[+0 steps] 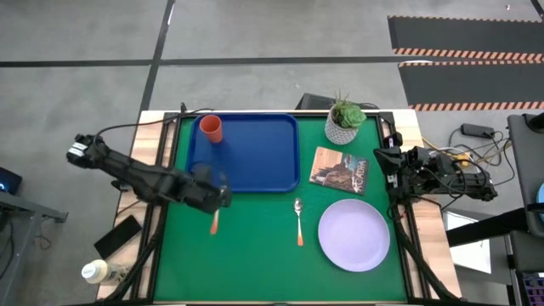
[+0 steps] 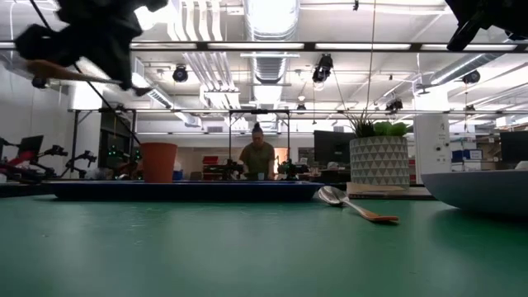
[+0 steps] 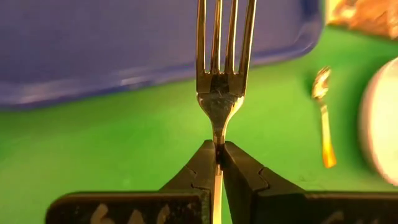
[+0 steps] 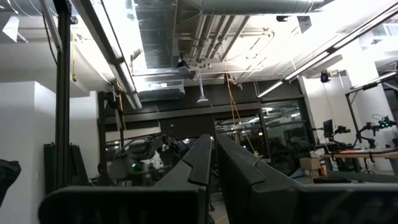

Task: Pick and place plate/cup/fork/spoon on tray
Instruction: Put the orange fork on the blue tray to the bottom right of the orange cup

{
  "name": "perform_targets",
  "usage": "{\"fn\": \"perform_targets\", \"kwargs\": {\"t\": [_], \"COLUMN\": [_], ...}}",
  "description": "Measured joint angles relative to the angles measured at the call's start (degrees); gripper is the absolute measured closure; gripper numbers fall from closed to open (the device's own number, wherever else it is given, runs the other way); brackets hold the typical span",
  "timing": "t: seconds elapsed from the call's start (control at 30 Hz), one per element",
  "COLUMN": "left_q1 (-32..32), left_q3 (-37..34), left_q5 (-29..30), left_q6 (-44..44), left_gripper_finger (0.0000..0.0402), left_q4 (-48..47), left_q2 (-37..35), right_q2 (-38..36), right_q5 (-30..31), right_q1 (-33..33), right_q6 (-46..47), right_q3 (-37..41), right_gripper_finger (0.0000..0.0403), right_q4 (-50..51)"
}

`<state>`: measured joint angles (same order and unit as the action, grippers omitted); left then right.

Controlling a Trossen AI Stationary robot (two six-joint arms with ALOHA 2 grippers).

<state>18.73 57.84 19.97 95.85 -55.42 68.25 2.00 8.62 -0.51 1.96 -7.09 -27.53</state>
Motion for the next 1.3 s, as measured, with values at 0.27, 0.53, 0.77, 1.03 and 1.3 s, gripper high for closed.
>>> {"fn": "perform_targets", "kwargs": {"t": [0.27, 0.53, 0.77, 1.03, 1.3], "left_q1": [-10.73, -22.46, -32.66, -41.91, -43.64], "left_q3": [2.04, 1.89, 1.84, 1.82, 1.76], "left_q5": [-1.68, -8.06, -10.15, -13.75, -15.64], "left_q6": [-12.37, -24.26, -33.54, -40.8, -42.47], "left_gripper_finger": [0.0398, 0.0398, 0.0398, 0.0398, 0.0398], "left_q4": [9.72, 15.92, 15.95, 16.19, 15.95], "left_q2": [0.02, 1.29, 4.33, 11.22, 17.49], "right_q2": [0.0, 0.04, 0.04, 0.04, 0.04], "right_q5": [0.0, 0.0, 0.01, 0.17, 0.55], "right_q1": [0.0, 0.0, 0.0, 0.01, 0.0], "right_q6": [-0.29, -0.46, -0.59, -1.26, -2.35], "right_q3": [0.0, -0.39, -0.39, -0.39, -0.39], "right_gripper_finger": [0.0385, 0.0385, 0.0385, 0.0385, 0.0385], "right_q4": [-0.01, 0.23, 0.25, 0.28, 0.74]}}
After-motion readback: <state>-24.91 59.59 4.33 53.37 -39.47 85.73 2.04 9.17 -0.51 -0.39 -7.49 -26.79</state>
